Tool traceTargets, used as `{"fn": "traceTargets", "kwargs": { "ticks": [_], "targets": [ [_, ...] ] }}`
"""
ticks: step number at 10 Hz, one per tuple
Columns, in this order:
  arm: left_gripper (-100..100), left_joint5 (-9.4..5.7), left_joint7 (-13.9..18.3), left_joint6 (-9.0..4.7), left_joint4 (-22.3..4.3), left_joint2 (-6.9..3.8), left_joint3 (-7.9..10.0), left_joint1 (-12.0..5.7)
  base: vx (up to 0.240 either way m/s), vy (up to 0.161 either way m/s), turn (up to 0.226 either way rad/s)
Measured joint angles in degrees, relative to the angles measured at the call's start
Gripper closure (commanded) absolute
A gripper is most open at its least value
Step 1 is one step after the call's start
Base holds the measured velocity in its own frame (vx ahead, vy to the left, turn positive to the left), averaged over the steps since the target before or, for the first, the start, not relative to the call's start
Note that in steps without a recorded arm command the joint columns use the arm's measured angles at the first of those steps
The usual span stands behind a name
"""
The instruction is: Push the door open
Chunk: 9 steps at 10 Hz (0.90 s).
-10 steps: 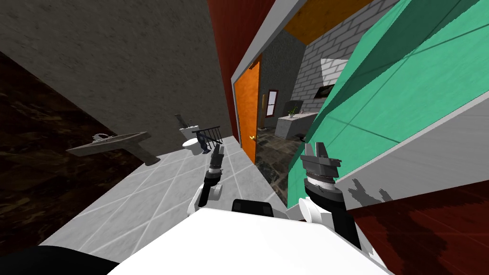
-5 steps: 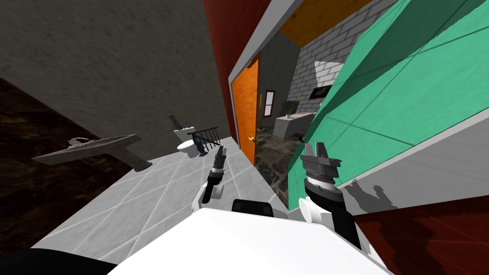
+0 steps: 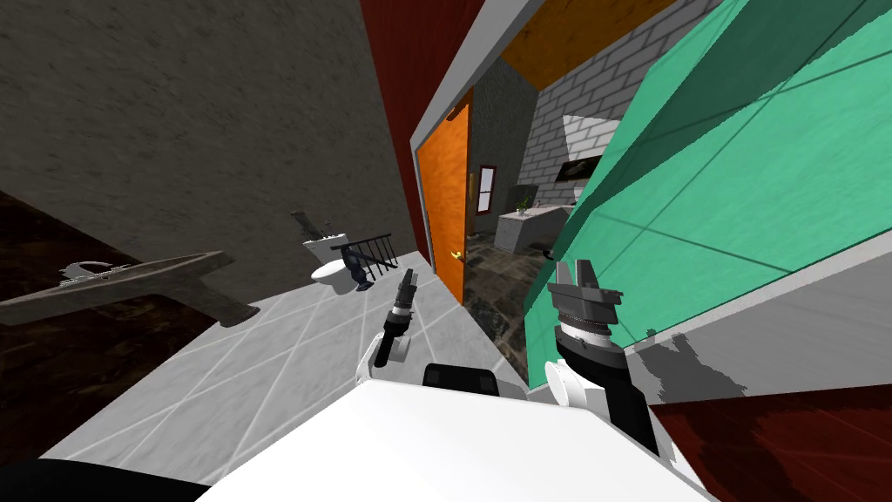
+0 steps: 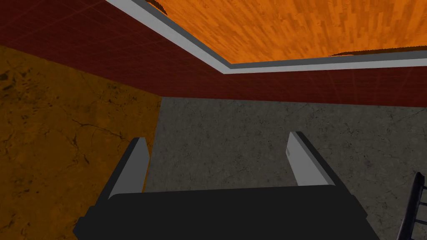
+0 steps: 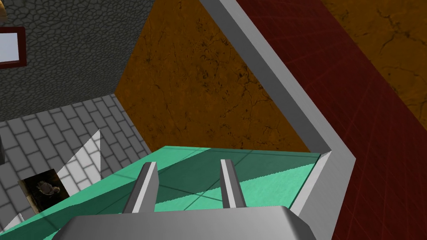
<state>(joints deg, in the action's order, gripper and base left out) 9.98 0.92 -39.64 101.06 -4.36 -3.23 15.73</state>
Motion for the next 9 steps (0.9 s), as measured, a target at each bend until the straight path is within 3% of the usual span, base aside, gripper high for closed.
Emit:
{"fn": "traceTargets", "kwargs": {
  "ticks": [6,9],
  "targets": [
    [-100,1.12,1.9,-1.75,-9.0,-0.76,-0.28,-3.71,0.088,0.056,-0.095],
    [-100,1.76,3.0,-1.91,-12.9,-1.05,-0.55,-5.49,0.082,0.063,-0.093]
  ]
}}
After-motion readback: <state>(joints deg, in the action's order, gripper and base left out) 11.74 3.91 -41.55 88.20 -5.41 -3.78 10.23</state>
